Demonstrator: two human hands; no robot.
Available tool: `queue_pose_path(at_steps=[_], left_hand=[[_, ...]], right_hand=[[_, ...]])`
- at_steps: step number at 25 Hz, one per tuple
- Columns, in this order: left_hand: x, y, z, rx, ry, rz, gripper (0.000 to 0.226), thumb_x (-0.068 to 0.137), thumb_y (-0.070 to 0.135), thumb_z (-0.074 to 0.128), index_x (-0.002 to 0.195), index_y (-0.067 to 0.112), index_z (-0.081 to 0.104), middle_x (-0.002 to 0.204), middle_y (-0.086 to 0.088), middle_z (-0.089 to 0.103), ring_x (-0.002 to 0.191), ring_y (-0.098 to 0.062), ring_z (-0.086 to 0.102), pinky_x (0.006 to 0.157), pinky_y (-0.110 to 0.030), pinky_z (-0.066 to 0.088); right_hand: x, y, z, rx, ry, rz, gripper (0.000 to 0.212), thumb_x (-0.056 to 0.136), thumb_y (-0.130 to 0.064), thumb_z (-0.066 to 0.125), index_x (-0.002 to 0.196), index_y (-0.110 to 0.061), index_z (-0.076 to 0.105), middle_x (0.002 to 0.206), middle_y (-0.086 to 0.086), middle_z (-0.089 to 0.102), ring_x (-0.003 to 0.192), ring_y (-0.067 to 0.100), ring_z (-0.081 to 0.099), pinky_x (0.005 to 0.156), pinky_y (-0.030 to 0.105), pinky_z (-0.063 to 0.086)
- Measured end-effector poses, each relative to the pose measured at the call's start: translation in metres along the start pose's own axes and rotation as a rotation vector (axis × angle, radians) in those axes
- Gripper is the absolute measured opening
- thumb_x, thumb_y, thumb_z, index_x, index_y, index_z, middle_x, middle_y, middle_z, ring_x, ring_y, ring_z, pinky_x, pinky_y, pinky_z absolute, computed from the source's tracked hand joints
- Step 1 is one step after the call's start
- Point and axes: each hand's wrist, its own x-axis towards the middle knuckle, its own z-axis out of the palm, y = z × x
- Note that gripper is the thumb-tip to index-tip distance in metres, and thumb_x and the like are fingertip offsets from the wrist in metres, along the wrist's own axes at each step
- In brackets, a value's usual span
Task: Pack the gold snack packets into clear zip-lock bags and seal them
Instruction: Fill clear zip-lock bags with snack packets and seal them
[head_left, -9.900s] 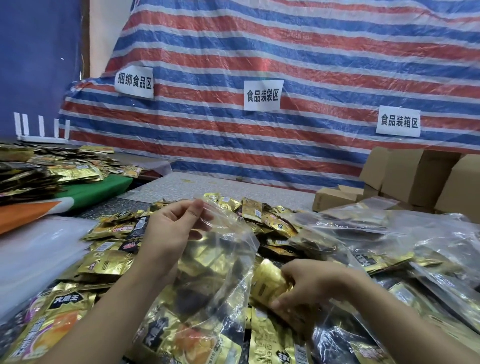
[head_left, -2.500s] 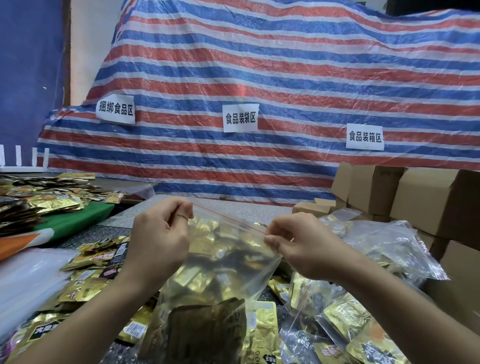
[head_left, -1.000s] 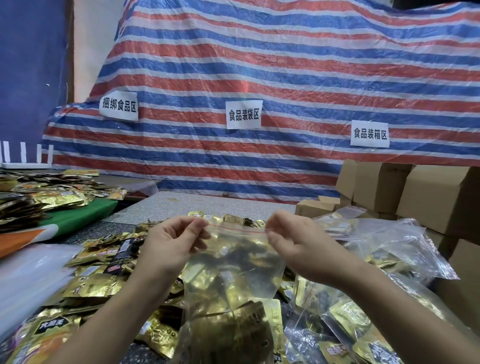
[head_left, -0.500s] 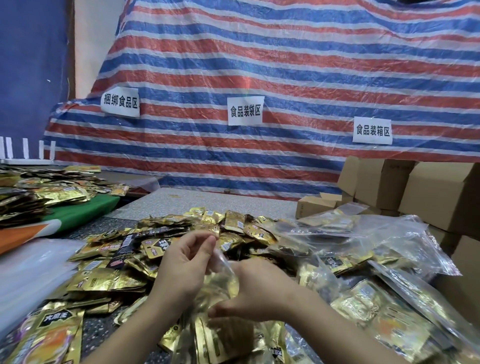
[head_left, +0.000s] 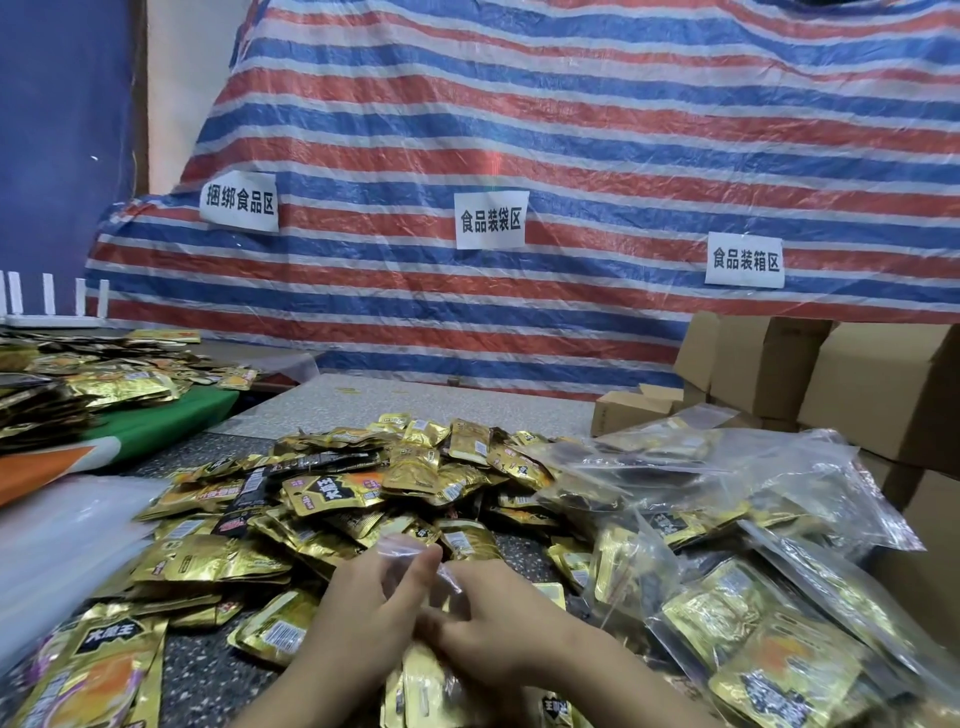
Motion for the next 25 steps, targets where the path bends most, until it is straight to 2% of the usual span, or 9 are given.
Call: queue_pose_path(at_steps=[4, 8, 10, 12, 14, 17, 20, 23, 25], left_hand=[[-0.001, 0.0, 0.004, -0.058, 0.092, -0.004, 0.03, 0.077, 0.052, 0.056, 0.085, 0.026, 0.066, 0.074, 0.018, 0.073, 0.067, 0.002, 0.068, 0.06, -0.008, 0.046], [-0.002, -0.005, 0.004, -0.075, 0.029, 0.005, 0.037, 0.077, 0.056, 0.055, 0.086, 0.022, 0.069, 0.079, 0.012, 0.075, 0.071, -0.003, 0.069, 0.062, -0.011, 0.047], [-0.002, -0.009, 0.004, -0.093, 0.038, -0.009, 0.04, 0.075, 0.059, 0.055, 0.083, 0.024, 0.07, 0.079, 0.004, 0.075, 0.07, -0.009, 0.07, 0.064, -0.017, 0.05], [-0.002, -0.011, 0.002, -0.135, 0.05, -0.049, 0.037, 0.08, 0.06, 0.053, 0.082, 0.028, 0.072, 0.081, -0.005, 0.074, 0.071, -0.018, 0.07, 0.07, -0.031, 0.052], [0.0, -0.008, -0.002, -0.248, 0.007, -0.092, 0.041, 0.086, 0.06, 0.046, 0.088, 0.029, 0.073, 0.085, -0.007, 0.075, 0.076, -0.02, 0.072, 0.073, -0.038, 0.054], [0.009, -0.004, -0.007, -0.404, 0.077, -0.208, 0.06, 0.083, 0.064, 0.037, 0.095, 0.016, 0.072, 0.089, -0.008, 0.076, 0.081, -0.022, 0.074, 0.071, -0.034, 0.053], [0.013, -0.003, -0.009, -0.437, 0.143, -0.253, 0.063, 0.081, 0.062, 0.038, 0.101, 0.01, 0.067, 0.091, -0.009, 0.075, 0.083, -0.023, 0.073, 0.078, -0.041, 0.054], [0.008, 0.0, -0.008, -0.4, 0.123, -0.239, 0.055, 0.082, 0.059, 0.041, 0.102, 0.014, 0.065, 0.093, -0.006, 0.075, 0.082, -0.023, 0.074, 0.078, -0.041, 0.054], [0.004, 0.002, -0.007, -0.317, 0.089, -0.211, 0.053, 0.08, 0.059, 0.042, 0.101, 0.016, 0.066, 0.093, -0.002, 0.074, 0.081, -0.019, 0.073, 0.075, -0.037, 0.052]], right_hand=[[-0.001, -0.001, 0.0, 0.072, 0.016, -0.033, 0.024, 0.099, -0.033, 0.049, 0.095, -0.013, 0.06, 0.087, 0.008, 0.064, 0.076, 0.026, 0.056, 0.071, 0.043, 0.049], [-0.003, -0.002, 0.003, 0.079, 0.04, -0.05, 0.018, 0.101, -0.029, 0.048, 0.097, -0.017, 0.06, 0.09, 0.006, 0.066, 0.081, 0.026, 0.059, 0.075, 0.042, 0.052], [-0.004, -0.003, 0.004, 0.111, 0.025, -0.056, 0.017, 0.101, -0.025, 0.047, 0.095, -0.017, 0.061, 0.092, 0.006, 0.067, 0.084, 0.026, 0.061, 0.078, 0.044, 0.053], [-0.004, -0.002, 0.002, 0.156, 0.014, -0.054, 0.022, 0.1, -0.019, 0.046, 0.083, -0.022, 0.058, 0.08, 0.0, 0.061, 0.073, 0.02, 0.054, 0.071, 0.04, 0.049], [-0.007, -0.002, -0.004, 0.196, 0.017, -0.061, 0.032, 0.099, -0.012, 0.046, 0.073, -0.029, 0.055, 0.071, -0.007, 0.053, 0.065, 0.011, 0.046, 0.062, 0.033, 0.042], [-0.01, -0.004, -0.025, 0.23, 0.051, -0.068, 0.026, 0.1, -0.011, 0.049, 0.08, -0.024, 0.06, 0.073, -0.008, 0.056, 0.061, 0.003, 0.047, 0.058, 0.023, 0.04], [-0.005, -0.003, -0.065, 0.371, 0.268, -0.01, 0.021, 0.102, -0.015, 0.052, 0.084, -0.021, 0.061, 0.065, -0.009, 0.054, 0.051, -0.004, 0.045, 0.051, 0.016, 0.04], [0.009, 0.006, -0.118, 0.598, 0.562, 0.135, 0.023, 0.102, -0.021, 0.053, 0.085, -0.008, 0.061, 0.068, 0.002, 0.06, 0.055, 0.01, 0.056, 0.051, 0.023, 0.05], [0.018, 0.021, -0.159, 0.689, 0.774, 0.231, 0.026, 0.101, -0.022, 0.054, 0.08, -0.008, 0.055, 0.073, 0.004, 0.058, 0.06, 0.014, 0.056, 0.052, 0.024, 0.051]])
